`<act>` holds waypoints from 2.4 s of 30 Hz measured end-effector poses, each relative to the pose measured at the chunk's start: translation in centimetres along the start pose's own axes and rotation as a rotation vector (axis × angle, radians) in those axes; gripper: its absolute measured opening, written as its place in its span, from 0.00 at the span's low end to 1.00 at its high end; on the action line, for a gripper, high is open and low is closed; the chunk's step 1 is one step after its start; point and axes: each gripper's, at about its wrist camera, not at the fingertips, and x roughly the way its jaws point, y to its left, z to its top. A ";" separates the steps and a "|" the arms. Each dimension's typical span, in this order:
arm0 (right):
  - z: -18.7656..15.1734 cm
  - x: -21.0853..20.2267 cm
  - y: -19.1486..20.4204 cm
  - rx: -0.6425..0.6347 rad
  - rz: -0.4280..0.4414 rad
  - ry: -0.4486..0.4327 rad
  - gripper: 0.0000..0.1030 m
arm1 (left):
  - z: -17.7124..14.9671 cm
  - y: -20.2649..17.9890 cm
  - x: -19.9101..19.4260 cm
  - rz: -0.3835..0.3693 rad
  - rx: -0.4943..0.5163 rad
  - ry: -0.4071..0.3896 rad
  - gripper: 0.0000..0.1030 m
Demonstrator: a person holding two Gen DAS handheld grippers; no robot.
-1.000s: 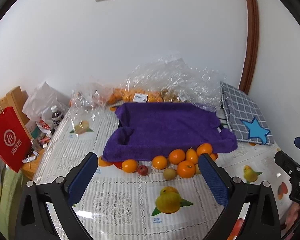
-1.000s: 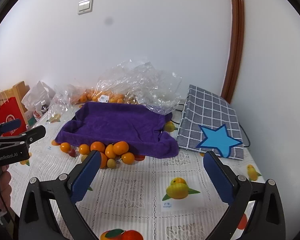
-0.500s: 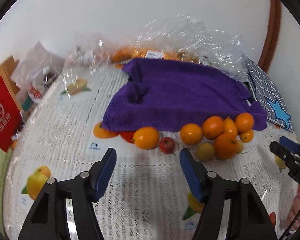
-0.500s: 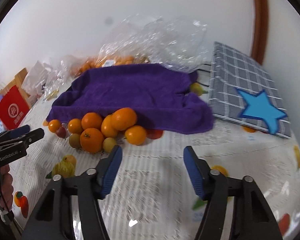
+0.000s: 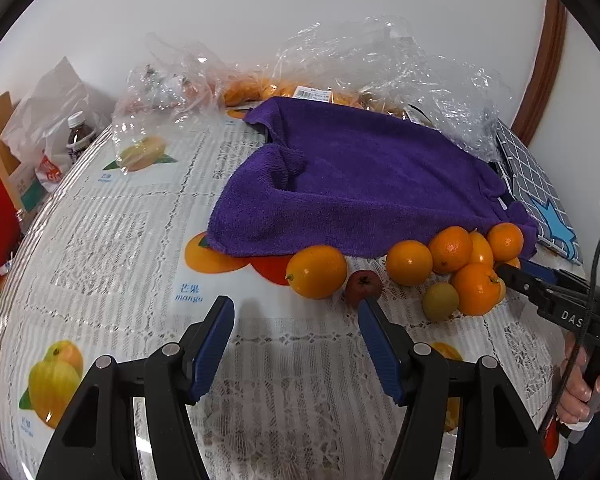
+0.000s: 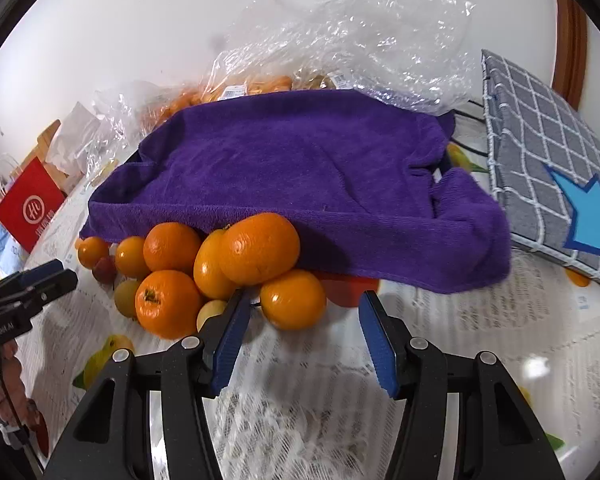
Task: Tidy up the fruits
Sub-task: 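Reach the right gripper to an orange beside the purple towel and close, then grasp an orange with the left gripper while the right gripper lifts its orange, then carry both oranges over the purple towel and open both grippers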
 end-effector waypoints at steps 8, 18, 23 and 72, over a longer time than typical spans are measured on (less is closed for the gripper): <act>-0.5 -0.2 0.7 -0.068 0.005 0.006 0.33 | 1.5 0.0 1.8 -0.046 -0.043 -0.012 0.61; -1.7 -1.7 -0.4 -0.049 0.011 -0.014 0.33 | 1.0 0.6 1.5 -0.151 -0.084 -0.044 0.26; -2.2 -2.1 -0.6 -0.046 0.006 -0.016 0.33 | 0.7 1.3 1.6 -0.183 -0.116 -0.035 0.26; 12.5 -3.5 -2.5 0.002 -0.058 -0.170 0.33 | 16.5 -2.7 1.3 -0.073 -0.043 -0.102 0.29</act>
